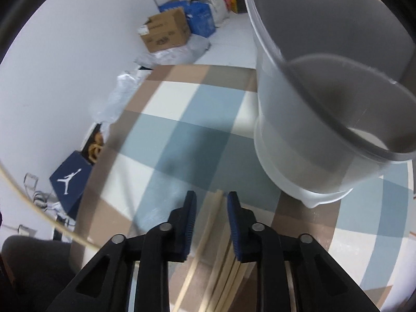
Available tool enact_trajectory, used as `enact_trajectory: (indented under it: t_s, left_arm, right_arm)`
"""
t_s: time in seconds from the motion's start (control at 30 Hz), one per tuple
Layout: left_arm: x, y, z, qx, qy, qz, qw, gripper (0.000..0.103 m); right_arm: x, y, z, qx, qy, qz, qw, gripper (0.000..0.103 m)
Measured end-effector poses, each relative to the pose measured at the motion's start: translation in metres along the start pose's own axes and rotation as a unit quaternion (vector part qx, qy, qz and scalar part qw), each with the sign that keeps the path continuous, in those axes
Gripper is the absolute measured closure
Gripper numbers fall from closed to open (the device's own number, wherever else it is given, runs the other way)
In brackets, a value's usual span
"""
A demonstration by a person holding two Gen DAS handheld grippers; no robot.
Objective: Organize utensils
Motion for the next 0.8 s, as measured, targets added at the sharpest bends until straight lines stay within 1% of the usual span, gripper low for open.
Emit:
enact_trajectory:
  t_s: [0.13,0.23,0.3,0.4,0.53,0.63,0.8]
  left_arm:
    - [0.002,0.002,0.004,0.007,-0.001,-0.01,0.9999,0.102]
    - [0.002,0.002,0.004,0.006,-0.005,-0.012,0.9999,0.102]
    - [0.001,0.002,0.005,0.006,-0.005,-0.012,0.9999,0.102]
    - [0.0,0.001,0.005,0.006,-0.004,-0.013,0.9999,0.102]
    - [-0.001,0.0,0.004,0.004,-0.001,-0.012,0.9999,0.102]
    - [-0.002,0.0,0.002,0.003,0.0,-0.014,0.9999,0.102]
    - [0.0,-0.001,0.003,0.007,0.007,-0.028,0.9996,0.102]
  right_arm:
    - [-0.002,-0.003,-0.007,-0.007,-0.025,0.013,1.0,0.085]
    - [-0.005,-0.002,-0.009,-0.009,-0.045,0.03,0.998,0.095]
    - [-0.005,-0.001,-0.009,-0.008,-0.053,0.035,0.998,0.096]
    - [-0.006,-0.001,-0.007,-0.004,-0.052,0.03,0.998,0.097]
    - [-0.005,0.001,0.001,0.008,-0.033,0.011,0.999,0.097]
    - [-0.007,0.008,0.017,0.029,-0.014,-0.001,0.999,0.097]
    - [-0.016,0.016,0.061,0.089,0.024,-0.006,0.996,0.098]
Point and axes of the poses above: each gripper's, at about its wrist camera, not at the fingertips, and z roughly against the way its jaws point, x to its right, y to its top, the point moved 9 cm from there along -z, roughly the way its jaws point, and after that the axes turned 4 degrees about -z, right-handed, at the moved point
